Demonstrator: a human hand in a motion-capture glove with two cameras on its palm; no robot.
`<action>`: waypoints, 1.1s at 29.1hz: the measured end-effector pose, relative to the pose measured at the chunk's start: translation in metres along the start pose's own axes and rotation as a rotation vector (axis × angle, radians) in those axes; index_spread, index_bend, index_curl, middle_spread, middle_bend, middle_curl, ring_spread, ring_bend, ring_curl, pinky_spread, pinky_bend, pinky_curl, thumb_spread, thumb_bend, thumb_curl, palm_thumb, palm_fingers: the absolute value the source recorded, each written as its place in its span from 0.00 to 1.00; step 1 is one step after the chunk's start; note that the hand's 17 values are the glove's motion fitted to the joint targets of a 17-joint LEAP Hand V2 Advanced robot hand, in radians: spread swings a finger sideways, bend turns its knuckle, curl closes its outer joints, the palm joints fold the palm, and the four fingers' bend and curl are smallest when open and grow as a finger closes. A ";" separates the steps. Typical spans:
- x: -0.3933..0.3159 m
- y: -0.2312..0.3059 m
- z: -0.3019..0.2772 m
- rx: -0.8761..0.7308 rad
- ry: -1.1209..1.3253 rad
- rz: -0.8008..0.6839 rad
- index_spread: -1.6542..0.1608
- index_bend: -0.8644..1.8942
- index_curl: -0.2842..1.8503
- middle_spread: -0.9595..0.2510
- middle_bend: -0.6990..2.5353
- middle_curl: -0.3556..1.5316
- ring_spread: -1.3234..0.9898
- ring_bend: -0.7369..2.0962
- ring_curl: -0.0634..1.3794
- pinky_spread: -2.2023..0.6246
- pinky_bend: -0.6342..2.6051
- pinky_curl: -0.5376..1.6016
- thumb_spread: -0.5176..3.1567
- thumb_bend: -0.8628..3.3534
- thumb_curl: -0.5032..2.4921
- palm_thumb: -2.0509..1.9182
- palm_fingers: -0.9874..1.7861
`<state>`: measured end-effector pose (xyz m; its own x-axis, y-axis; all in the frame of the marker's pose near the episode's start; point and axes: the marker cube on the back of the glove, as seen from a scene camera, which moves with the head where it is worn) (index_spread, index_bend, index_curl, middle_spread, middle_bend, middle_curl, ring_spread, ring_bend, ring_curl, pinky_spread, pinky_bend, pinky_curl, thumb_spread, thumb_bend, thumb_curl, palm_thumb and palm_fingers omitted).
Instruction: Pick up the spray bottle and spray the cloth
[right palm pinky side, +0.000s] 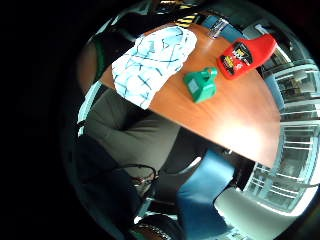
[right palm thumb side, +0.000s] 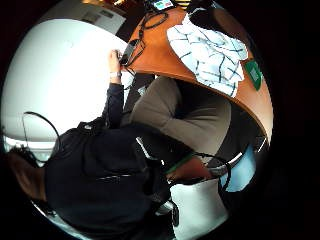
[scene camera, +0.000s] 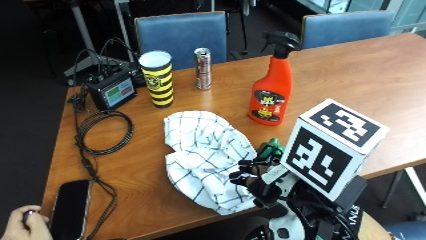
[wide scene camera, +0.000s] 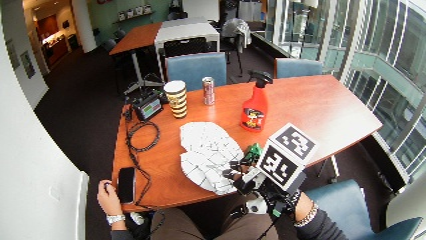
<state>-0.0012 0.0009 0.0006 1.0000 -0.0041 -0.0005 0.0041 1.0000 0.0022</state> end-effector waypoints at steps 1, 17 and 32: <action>0.000 0.000 0.000 0.000 0.000 -0.001 0.79 0.40 0.17 0.76 0.29 0.22 0.56 0.38 0.10 0.82 0.29 0.28 0.25 0.24 0.19 0.58 0.58; 0.005 -0.008 0.003 -0.024 0.016 0.028 0.69 0.38 0.25 0.72 0.28 0.30 0.55 0.38 0.19 0.86 0.28 0.35 0.38 0.22 0.23 0.60 0.56; 0.045 -0.045 -0.013 0.077 -0.051 0.084 0.68 0.38 0.27 0.72 0.27 0.32 0.55 0.37 0.22 0.86 0.26 0.37 0.41 0.20 0.25 0.62 0.57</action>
<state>0.0436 -0.0444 -0.0127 0.9956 0.0771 0.0538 -0.0811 0.9938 0.0766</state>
